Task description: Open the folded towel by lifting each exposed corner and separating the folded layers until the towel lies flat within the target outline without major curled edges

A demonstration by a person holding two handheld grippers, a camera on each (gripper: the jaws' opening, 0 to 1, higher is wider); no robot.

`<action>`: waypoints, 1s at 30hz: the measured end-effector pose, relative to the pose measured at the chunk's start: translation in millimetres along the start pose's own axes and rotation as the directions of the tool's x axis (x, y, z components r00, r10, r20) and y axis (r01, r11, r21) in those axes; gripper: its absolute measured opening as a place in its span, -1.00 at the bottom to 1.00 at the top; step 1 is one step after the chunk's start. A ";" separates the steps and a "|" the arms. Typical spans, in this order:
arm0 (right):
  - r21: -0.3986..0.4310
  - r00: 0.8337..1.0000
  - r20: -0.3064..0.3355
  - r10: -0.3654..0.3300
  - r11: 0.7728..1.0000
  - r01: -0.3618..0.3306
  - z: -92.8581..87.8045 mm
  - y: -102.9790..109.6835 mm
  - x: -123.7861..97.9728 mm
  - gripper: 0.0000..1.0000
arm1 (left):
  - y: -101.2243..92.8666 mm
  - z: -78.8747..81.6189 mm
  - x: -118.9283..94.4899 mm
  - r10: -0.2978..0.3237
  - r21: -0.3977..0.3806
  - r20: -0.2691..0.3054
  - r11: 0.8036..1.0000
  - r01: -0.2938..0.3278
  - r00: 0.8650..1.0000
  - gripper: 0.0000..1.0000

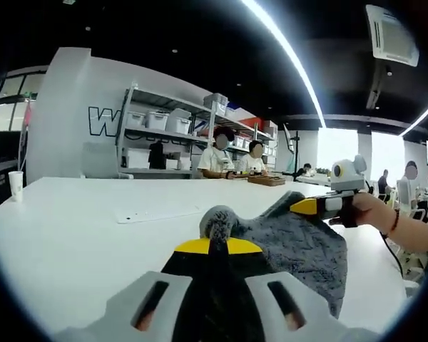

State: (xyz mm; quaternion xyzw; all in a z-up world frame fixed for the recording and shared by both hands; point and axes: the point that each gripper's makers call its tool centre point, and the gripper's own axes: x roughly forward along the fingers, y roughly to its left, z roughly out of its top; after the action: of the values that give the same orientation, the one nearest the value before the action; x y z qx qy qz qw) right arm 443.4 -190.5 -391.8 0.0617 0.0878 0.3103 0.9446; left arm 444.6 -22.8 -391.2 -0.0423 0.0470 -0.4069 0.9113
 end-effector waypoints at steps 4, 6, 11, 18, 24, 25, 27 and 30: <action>-0.004 1.000 0.006 0.000 1.000 0.000 2.7 -3.4 -0.3 -1.00 | -1.3 1.1 -2.4 -0.003 -0.006 0.005 1.000 0.003 1.000 -0.94; -0.006 1.000 0.014 0.006 1.000 -0.006 4.5 -3.3 -1.4 -1.00 | -3.3 2.6 -3.9 -0.006 -0.007 0.012 1.000 0.006 1.000 -0.94; -0.004 0.999 0.031 0.013 1.000 -0.013 6.5 -2.4 -3.7 -1.00 | -7.9 6.2 -6.3 -0.008 0.000 0.024 1.000 0.008 1.000 -0.94; 0.001 0.999 0.041 0.017 1.000 -0.017 6.5 -2.4 -5.5 -1.00 | -11.2 9.8 -8.8 -0.017 0.000 0.036 1.000 0.017 0.999 -0.95; -0.013 0.998 0.054 0.029 1.000 -0.029 7.5 3.7 -10.4 -1.00 | -13.6 9.7 -13.8 -0.029 -0.012 0.047 0.999 0.030 0.998 -0.96; -0.017 0.998 0.056 0.026 1.000 -0.025 8.1 3.9 -11.5 -1.00 | -15.4 10.7 -15.0 -0.040 -0.021 0.055 0.999 0.041 0.998 -0.96; -0.018 0.998 0.059 0.033 0.999 -0.032 8.5 6.6 -14.4 -1.00 | -15.0 11.8 -16.5 -0.040 -0.023 0.061 0.999 0.042 0.997 -0.96; -0.018 0.998 0.060 0.036 0.999 -0.035 8.4 8.8 -16.0 -1.00 | -14.9 11.2 -17.3 -0.047 -0.011 0.054 0.999 0.048 0.997 -0.96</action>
State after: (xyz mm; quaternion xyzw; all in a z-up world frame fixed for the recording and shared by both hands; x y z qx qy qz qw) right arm 427.4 -193.5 -380.0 0.0644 0.0556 0.3259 0.9416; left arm 423.5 -19.4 -377.5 -0.0599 0.0241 -0.4270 0.9019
